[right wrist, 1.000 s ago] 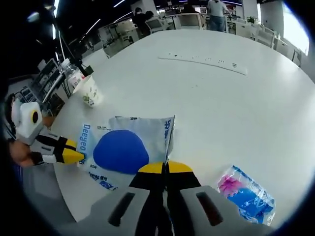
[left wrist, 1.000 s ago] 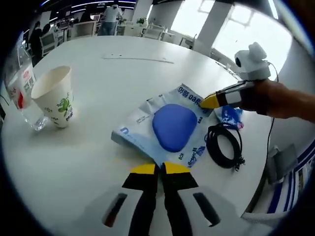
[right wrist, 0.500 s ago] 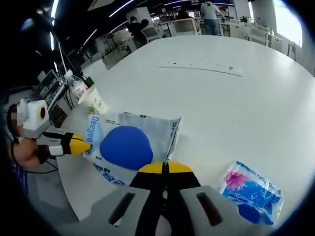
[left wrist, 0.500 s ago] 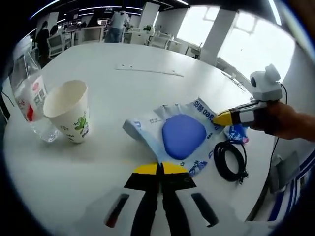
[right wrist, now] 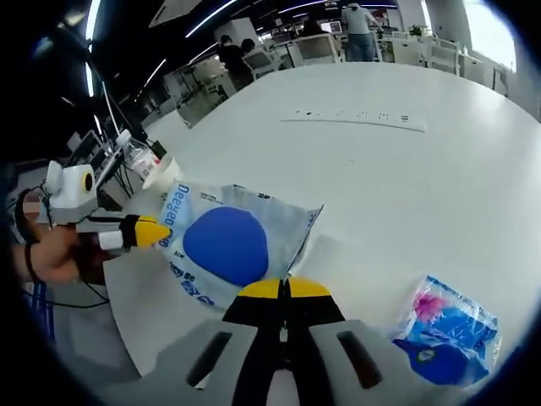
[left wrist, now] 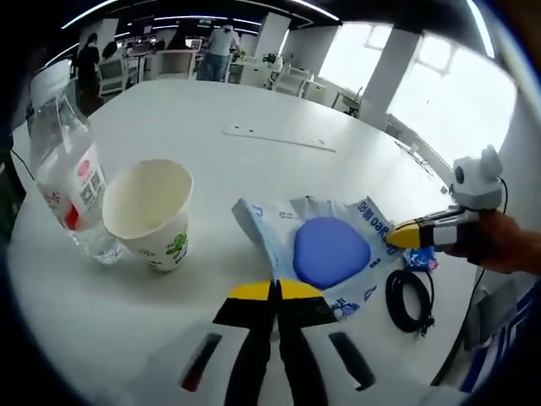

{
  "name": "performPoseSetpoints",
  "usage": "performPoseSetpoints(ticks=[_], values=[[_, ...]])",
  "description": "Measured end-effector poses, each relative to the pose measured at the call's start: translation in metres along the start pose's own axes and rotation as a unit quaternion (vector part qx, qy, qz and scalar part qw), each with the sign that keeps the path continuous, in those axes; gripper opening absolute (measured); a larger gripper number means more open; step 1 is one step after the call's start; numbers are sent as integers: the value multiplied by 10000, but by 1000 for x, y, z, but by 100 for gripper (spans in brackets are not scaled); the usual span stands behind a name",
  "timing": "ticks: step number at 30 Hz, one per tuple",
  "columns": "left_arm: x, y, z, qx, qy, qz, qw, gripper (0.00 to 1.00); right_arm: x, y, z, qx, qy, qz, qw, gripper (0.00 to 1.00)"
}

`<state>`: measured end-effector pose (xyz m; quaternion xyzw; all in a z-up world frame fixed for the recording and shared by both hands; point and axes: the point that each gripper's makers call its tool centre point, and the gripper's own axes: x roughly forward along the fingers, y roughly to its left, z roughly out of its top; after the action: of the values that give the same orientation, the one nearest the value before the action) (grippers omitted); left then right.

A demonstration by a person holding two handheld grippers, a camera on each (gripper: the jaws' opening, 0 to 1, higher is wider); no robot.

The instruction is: Arrange the tabletop items into an orderly group along one side of the table until the central work area is clear of visible clutter.

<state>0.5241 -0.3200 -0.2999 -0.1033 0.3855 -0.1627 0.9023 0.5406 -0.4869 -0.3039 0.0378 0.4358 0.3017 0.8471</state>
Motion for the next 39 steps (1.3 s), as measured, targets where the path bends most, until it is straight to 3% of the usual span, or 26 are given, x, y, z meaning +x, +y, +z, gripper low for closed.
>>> performPoseSetpoints(ticks=[12,39], values=[[7,18,-1,-63,56,193,9998,0,6,13,-3,47,3,63,10000,0],[15,26,-12,-4,356,135,9993,4,15,4,-20,360,124,-92,9992,0]])
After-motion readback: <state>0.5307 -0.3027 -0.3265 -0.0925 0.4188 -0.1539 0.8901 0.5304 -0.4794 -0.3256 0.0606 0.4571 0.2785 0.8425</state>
